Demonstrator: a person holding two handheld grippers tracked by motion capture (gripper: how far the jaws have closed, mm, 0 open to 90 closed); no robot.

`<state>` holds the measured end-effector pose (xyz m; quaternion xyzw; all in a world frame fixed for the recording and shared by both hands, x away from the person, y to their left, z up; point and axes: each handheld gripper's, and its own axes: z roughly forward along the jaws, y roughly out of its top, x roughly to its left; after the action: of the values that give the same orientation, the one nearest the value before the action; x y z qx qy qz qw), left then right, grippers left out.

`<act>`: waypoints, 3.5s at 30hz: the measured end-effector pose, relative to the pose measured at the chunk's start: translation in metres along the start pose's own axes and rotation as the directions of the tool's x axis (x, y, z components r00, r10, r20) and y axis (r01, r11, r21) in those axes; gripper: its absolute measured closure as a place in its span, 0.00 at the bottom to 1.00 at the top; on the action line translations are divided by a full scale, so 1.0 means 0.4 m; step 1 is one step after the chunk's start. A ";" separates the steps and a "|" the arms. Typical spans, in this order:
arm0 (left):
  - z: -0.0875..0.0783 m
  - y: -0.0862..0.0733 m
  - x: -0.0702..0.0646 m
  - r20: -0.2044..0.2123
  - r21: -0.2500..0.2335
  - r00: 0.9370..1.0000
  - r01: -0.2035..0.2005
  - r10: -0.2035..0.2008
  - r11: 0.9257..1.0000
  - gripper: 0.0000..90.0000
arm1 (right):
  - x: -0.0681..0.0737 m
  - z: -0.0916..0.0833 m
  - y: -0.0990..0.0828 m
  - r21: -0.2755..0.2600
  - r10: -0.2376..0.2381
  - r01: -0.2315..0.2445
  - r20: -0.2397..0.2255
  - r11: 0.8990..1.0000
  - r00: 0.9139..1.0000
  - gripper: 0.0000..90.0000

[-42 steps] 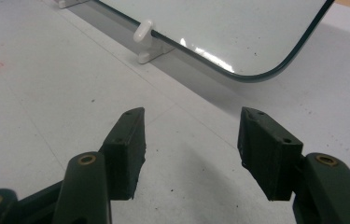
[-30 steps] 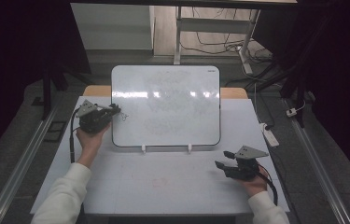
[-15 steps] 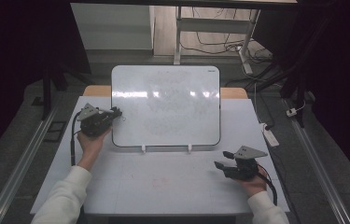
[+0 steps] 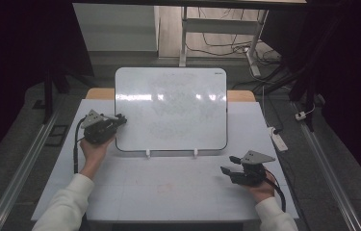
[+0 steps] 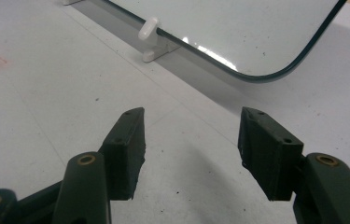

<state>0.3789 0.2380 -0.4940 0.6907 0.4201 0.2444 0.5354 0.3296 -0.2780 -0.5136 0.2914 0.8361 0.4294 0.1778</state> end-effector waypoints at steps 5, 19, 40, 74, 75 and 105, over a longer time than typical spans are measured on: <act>0.011 -0.004 -0.030 0.026 0.039 0.999 -0.047 0.046 0.998 0.87 | 0.005 0.001 0.002 0.000 -0.006 0.006 -0.001 1.000 1.000 0.46; -0.019 -0.011 -0.002 0.023 0.058 1.000 0.006 -0.008 0.998 0.87 | 0.004 0.002 0.002 0.000 -0.005 0.005 -0.002 1.000 1.000 0.45; 0.013 0.045 -0.204 0.373 0.226 0.928 -0.087 -0.004 0.970 0.87 | 0.036 -0.011 0.033 -0.080 -0.026 0.025 -0.005 0.997 1.000 0.46; 0.054 0.006 -0.357 0.561 0.373 0.825 -0.175 -0.071 0.911 0.87 | 0.084 -0.021 0.076 -0.178 -0.042 0.038 -0.020 0.983 0.999 0.46; 0.054 0.006 -0.358 0.561 0.374 0.825 -0.177 -0.070 0.910 0.87 | 0.086 -0.021 0.076 -0.180 -0.042 0.038 -0.020 0.983 0.999 0.46; 0.108 0.013 -0.410 0.585 0.394 0.808 -0.203 -0.075 0.896 0.87 | 0.183 -0.008 0.165 -0.240 -0.103 0.083 -0.074 0.967 0.992 0.45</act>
<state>0.3281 0.0763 -0.4840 0.8484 0.2541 -0.0631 0.4600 0.2937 -0.2025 -0.4610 0.2098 0.7985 0.5294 0.1953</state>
